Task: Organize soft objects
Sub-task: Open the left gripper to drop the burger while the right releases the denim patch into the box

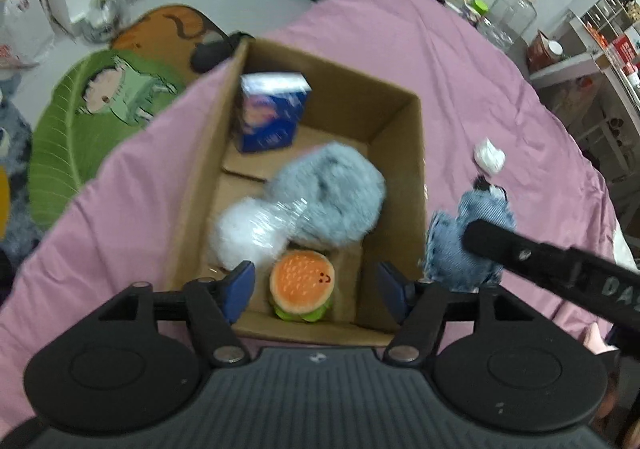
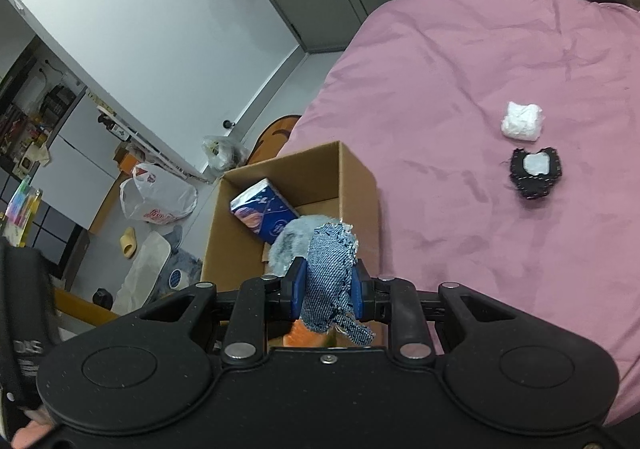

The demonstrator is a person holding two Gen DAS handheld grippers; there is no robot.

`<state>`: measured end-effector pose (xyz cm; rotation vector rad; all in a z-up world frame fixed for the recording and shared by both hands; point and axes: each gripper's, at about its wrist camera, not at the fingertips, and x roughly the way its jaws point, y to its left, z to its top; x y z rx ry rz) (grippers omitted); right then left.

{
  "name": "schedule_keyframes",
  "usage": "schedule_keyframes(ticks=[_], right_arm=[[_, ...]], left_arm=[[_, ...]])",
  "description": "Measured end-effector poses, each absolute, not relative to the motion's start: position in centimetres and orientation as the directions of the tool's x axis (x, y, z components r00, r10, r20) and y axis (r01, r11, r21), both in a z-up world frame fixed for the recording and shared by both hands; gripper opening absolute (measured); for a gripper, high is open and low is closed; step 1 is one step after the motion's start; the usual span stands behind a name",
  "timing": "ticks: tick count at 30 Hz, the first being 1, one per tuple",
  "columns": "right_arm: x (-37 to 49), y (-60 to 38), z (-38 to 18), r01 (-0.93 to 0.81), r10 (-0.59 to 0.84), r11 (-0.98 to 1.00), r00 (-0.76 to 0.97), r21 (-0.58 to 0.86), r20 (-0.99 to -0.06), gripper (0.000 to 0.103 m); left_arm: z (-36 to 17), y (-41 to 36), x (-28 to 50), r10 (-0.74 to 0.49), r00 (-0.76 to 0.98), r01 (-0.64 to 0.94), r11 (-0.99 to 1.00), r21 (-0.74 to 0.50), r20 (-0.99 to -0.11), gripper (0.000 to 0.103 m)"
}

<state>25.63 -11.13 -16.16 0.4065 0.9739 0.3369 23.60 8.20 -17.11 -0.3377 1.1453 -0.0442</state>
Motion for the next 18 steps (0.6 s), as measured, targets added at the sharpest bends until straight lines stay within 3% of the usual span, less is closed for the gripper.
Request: schedule_keyframes(ticks=[18], right_arm=[[25.7,-5.1,-17.1,-0.164,0.402,0.914,0.484,0.371,-0.777,0.024]], left_arm=[[-14.6,13.3,21.8,-0.135,0.481,-0.222,0.937,-0.269,-0.866,0.066]])
